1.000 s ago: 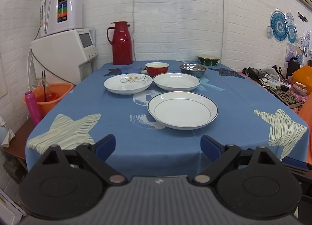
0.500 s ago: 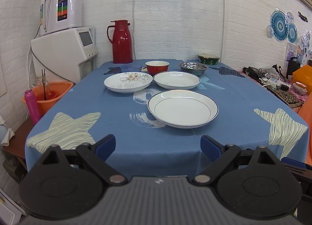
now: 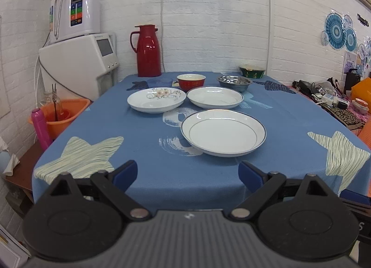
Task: Organize plates and bowls
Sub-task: 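Move both grippers toward the rim of the large gold-rimmed white plate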
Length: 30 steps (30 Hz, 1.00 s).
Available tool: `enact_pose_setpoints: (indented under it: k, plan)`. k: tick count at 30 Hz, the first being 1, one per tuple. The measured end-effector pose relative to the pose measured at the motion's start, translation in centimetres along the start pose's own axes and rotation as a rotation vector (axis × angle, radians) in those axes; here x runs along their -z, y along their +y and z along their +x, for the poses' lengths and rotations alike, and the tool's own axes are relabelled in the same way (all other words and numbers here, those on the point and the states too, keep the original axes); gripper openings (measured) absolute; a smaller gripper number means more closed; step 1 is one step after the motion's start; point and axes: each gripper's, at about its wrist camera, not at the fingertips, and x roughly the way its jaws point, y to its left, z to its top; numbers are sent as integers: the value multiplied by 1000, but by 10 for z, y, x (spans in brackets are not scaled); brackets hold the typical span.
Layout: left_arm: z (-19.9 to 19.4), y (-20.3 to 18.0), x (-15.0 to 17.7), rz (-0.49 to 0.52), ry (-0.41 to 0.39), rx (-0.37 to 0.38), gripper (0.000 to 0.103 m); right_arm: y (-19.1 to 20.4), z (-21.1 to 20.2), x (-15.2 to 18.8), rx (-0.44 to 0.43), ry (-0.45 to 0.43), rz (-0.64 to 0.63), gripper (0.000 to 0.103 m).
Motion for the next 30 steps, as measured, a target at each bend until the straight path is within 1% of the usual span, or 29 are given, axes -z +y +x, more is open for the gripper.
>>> enact_pose_setpoints:
  k: [3,5,9,13,18,22,24,28,30]
  plan:
    - [15,13,-2,-24,4,-6,93,-4,3,0,20,-14,4,87]
    - [30,22,-4,-34,45,-12,93,-6,11,-1,39,19,8,87]
    - [59,40,-14,-92,118,8,93,-9,32,-7,29,99,32,87]
    - [87,48,-29,-92,163,-4,93,-1,57,-25,26,145,25,87]
    - [122,59,-46,-131,232,49,93,21,98,-57,-1,177,-47,87]
    - [150,62,-56,-159,269,83,93,31,139,-78,7,236,-118,87]
    - [165,61,-59,-160,286,101,93,32,157,-83,20,268,-143,87]
    - [194,55,-62,-138,333,96,93,34,186,-86,26,351,-185,87]
    - [203,52,-65,-129,351,118,93,37,194,-86,21,377,-206,87]
